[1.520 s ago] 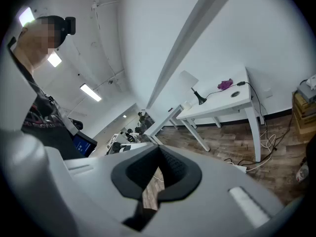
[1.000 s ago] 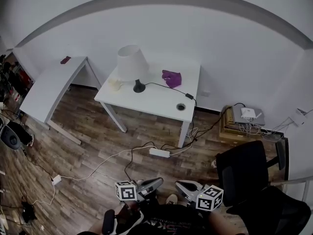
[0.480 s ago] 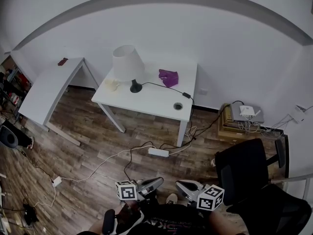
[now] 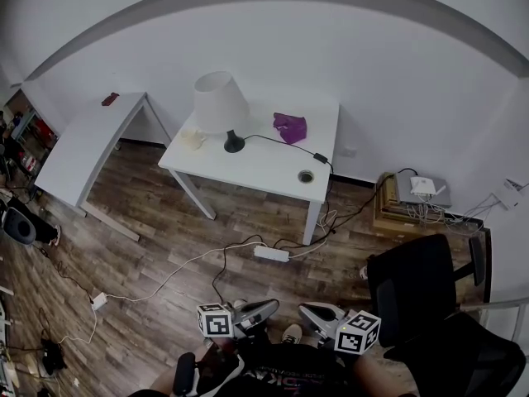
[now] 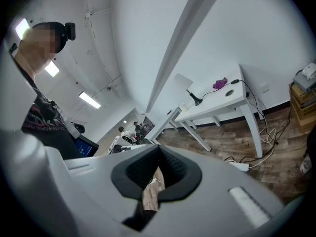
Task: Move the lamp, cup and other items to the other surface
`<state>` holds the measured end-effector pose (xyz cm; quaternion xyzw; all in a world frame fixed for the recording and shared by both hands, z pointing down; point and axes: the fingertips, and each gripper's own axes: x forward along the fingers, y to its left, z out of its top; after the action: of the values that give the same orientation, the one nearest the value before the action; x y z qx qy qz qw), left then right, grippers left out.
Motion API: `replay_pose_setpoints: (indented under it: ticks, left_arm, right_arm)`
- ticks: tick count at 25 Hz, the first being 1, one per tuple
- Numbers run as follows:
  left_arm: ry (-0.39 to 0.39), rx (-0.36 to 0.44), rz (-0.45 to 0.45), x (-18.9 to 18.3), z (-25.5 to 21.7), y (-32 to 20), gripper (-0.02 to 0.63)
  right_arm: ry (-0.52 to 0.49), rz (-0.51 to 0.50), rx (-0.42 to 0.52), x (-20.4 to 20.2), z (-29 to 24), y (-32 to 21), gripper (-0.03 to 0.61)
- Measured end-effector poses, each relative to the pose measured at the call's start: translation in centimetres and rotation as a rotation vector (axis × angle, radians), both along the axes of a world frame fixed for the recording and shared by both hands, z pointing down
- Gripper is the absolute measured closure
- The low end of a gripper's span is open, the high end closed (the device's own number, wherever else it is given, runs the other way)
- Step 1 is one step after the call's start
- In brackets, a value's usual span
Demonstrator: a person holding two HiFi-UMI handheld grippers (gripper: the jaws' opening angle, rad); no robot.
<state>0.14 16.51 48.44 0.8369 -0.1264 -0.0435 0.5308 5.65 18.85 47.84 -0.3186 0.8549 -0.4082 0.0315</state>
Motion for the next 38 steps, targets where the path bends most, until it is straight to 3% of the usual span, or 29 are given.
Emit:
replay_pose_setpoints:
  ticks: [13, 21, 29, 33, 38]
  left_arm:
    - [0.002, -0.02, -0.092, -4.1, 0.2, -1.4, 0.618]
    - [0.048, -0.026, -0.119, -7.1, 0.0, -3.5, 0.618]
    - [0.072, -0.03, -0.177, -13.2, -0.7, -7.8, 0.618]
    - [0.069, -0.023, -0.202, -16.8, -0.7, -10.5, 0.618]
    - [0.092, -0.019, -0.182, -19.1, -0.5, -13.4, 0.618]
  right_arm:
    - [-0.004, -0.035, -0.009, -3.1, 0.1, -1.7, 0.573]
    - [0.031, -0.045, -0.013, -6.0, 0.1, -4.1, 0.574]
    - [0.05, -0.04, 0.006, -10.8, -0.7, -9.1, 0.571]
    - [0.063, -0.038, 0.022, -13.7, -1.1, -12.0, 0.54]
    - [0.072, -0.015, 0.031, -16.5, -1.5, -15.5, 0.537]
